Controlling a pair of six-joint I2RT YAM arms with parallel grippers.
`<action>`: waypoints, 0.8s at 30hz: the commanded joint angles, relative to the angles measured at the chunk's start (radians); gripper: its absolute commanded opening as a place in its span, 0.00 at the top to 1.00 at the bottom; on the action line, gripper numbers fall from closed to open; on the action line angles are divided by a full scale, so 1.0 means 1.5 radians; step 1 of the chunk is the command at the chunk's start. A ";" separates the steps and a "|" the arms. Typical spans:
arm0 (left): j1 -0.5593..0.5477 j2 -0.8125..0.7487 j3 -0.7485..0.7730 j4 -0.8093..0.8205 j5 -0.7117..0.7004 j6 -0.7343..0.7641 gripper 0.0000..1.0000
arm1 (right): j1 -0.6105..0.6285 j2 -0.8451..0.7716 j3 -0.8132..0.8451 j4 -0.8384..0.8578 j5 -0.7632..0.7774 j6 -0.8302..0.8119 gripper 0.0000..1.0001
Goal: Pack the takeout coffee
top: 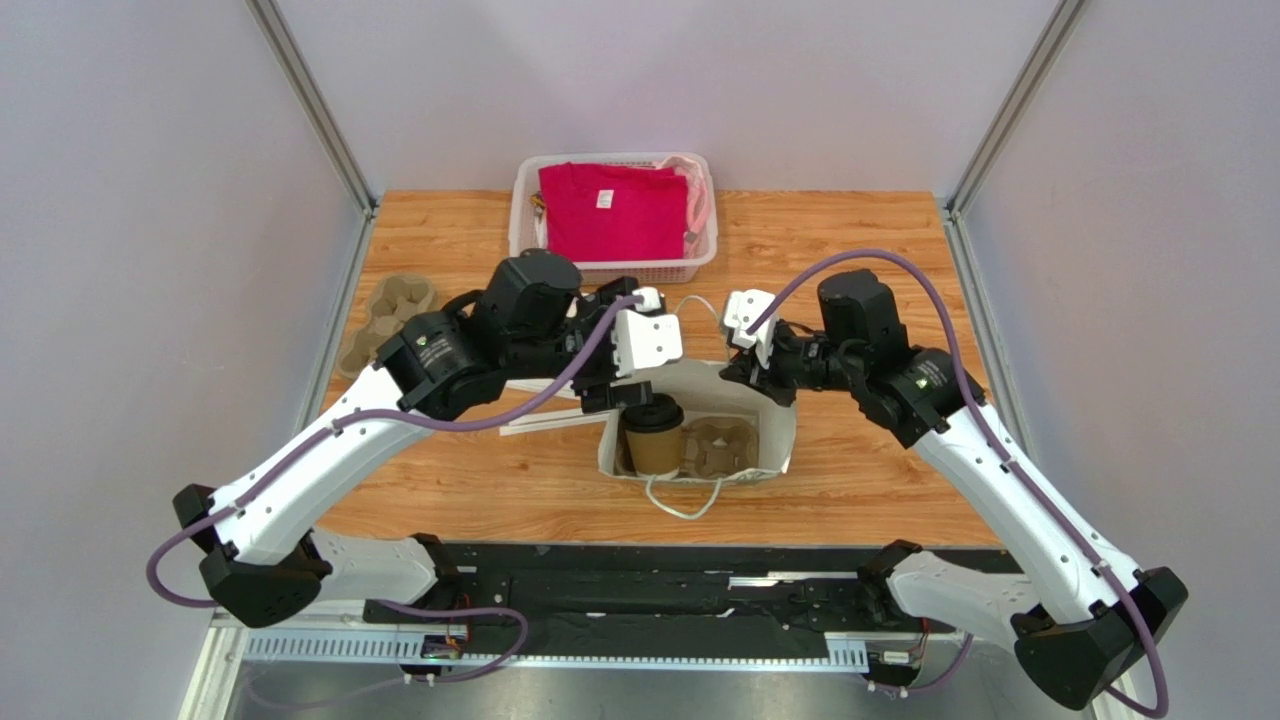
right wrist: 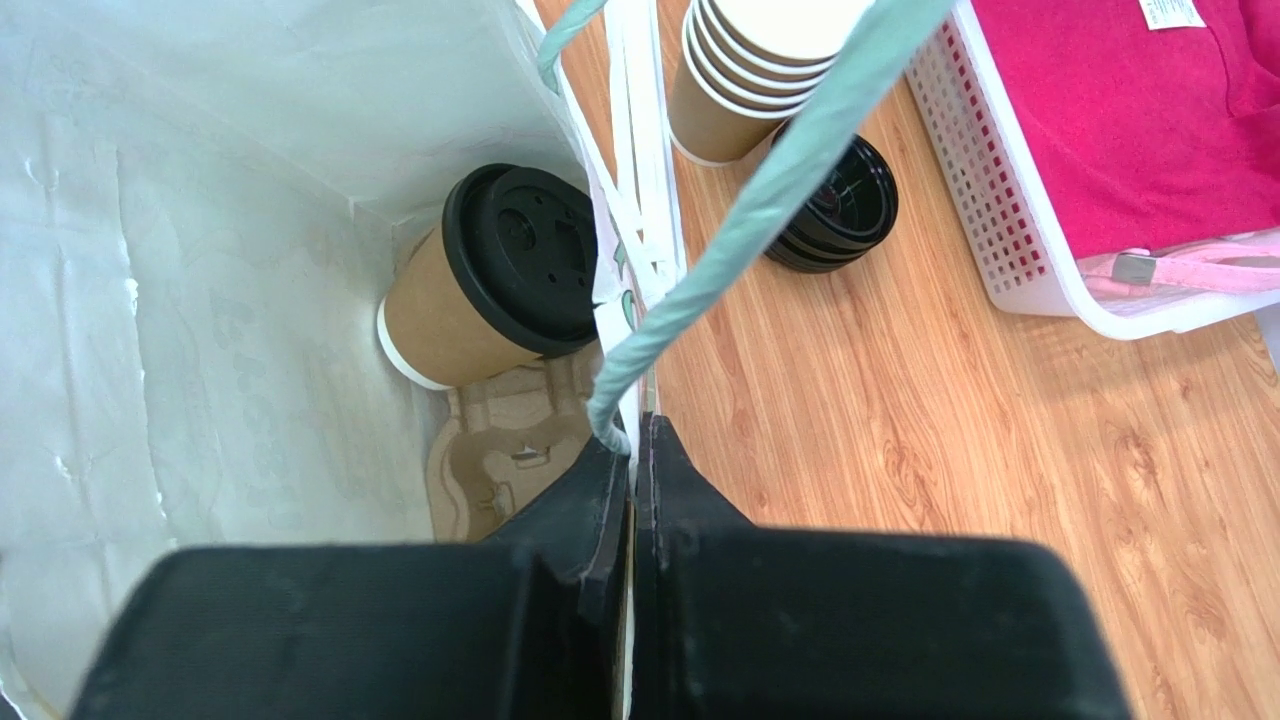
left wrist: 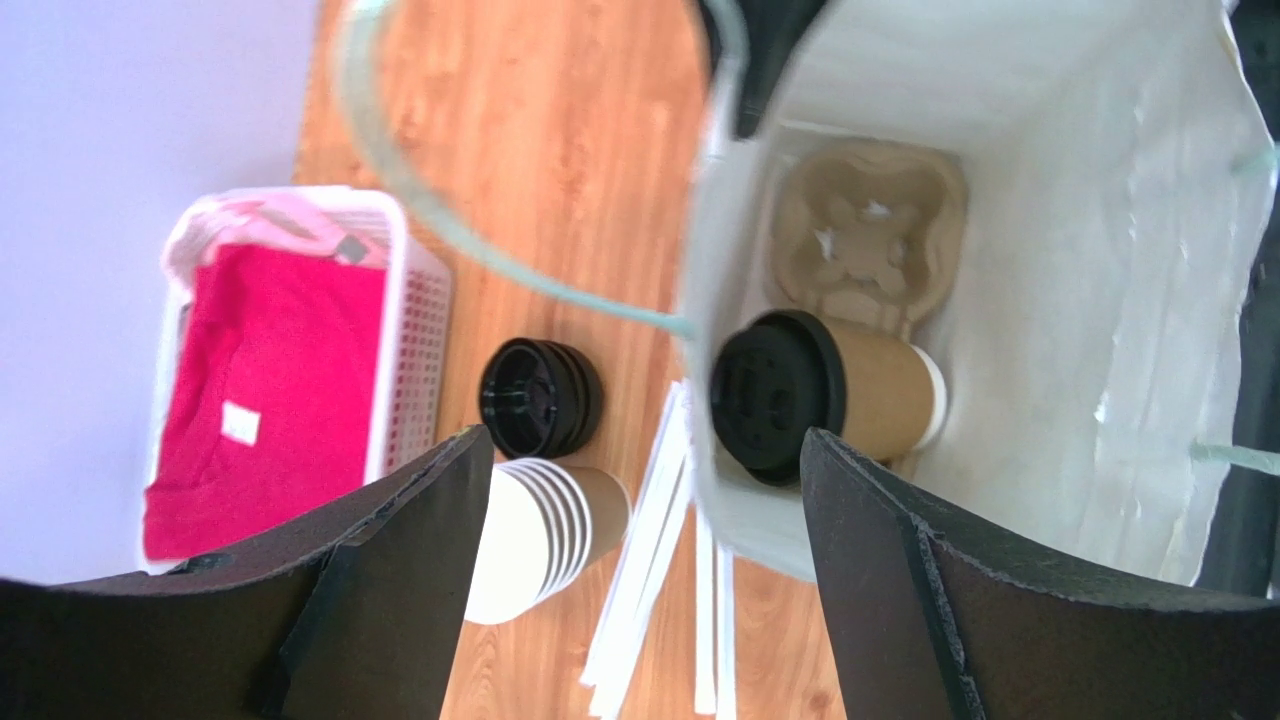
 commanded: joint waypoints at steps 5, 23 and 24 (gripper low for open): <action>0.055 -0.092 -0.016 0.102 -0.068 -0.131 0.01 | 0.001 -0.048 -0.009 0.007 -0.024 -0.041 1.00; 0.245 -0.043 -0.164 -0.099 0.090 -0.065 0.18 | 0.005 -0.041 0.002 -0.037 0.007 -0.045 1.00; 0.248 -0.041 -0.161 -0.100 0.102 -0.066 0.19 | 0.004 -0.039 0.005 -0.039 0.011 -0.043 1.00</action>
